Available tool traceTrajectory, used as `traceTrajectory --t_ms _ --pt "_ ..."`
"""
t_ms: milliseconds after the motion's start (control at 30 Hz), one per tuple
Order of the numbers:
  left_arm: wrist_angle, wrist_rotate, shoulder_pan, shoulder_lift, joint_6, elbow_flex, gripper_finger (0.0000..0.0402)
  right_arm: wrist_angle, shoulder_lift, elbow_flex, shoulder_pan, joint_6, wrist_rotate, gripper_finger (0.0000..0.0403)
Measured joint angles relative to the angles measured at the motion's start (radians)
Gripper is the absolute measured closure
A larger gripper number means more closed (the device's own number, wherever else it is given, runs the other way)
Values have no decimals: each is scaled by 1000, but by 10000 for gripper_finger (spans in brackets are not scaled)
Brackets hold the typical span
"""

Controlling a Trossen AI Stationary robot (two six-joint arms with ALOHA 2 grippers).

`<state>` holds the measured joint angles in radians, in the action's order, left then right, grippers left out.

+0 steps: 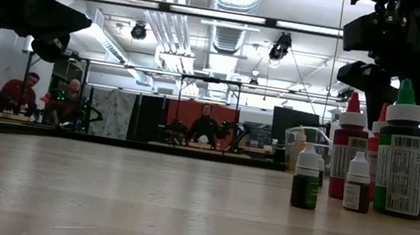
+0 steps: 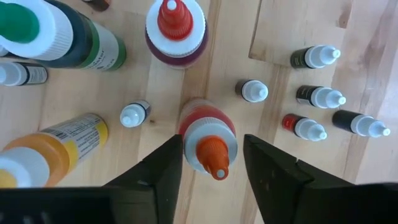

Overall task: Pick & Place food coloring
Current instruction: Put the big orange food coloring bottle into the bin

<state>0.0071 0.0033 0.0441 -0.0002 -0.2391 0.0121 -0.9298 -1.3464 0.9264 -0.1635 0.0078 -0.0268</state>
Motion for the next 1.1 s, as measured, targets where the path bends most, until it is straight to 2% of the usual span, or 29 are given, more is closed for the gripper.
traceTrajectory --t_ms 267,633,867,1100 --pt "0 0 0 0 0 0 402 1 0 0 0 0 1 294" --pt "0 0 0 0 0 0 402 -17 8 27 1 23 10 298" --pt "0 0 0 0 0 0 402 -159 13 168 12 41 11 299" --pt "0 0 0 0 0 0 402 -323 13 363 76 76 8 300"
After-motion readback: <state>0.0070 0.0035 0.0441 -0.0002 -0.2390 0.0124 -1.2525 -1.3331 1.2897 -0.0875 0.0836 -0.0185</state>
